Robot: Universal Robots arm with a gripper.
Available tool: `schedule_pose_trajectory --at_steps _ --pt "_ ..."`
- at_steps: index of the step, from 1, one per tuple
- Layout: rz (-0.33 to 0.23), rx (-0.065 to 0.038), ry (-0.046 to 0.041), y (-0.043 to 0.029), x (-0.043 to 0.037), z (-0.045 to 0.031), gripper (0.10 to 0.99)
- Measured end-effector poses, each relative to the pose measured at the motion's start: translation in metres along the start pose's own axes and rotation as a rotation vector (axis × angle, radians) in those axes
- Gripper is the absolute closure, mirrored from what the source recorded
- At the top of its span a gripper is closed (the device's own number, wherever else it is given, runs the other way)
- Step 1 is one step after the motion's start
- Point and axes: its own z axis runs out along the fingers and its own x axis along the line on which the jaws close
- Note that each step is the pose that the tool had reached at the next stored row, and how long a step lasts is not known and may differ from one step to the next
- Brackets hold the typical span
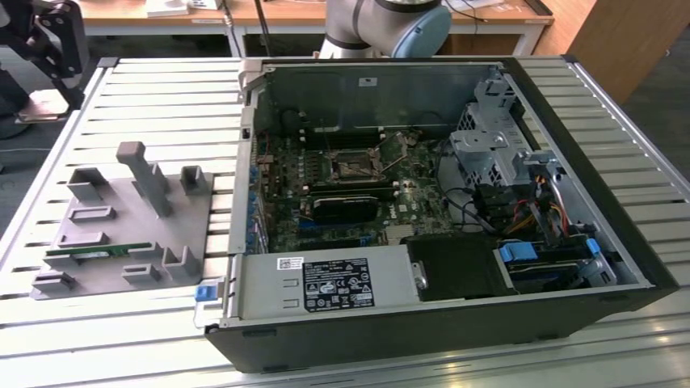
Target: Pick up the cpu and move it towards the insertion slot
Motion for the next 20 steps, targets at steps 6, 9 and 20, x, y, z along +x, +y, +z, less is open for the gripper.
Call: schedule_pose_trajectory --at_steps 6,9,20 --pt "0.000 0.000 0.0000 -0.0001 -0.0021 0.0000 0.545" --pt "0.000 0.000 0.0000 -0.0002 -0.0032 0.0000 0.545" --pt "0.000 0.000 0.0001 -0.0004 -0.0078 -0.0001 0.545"
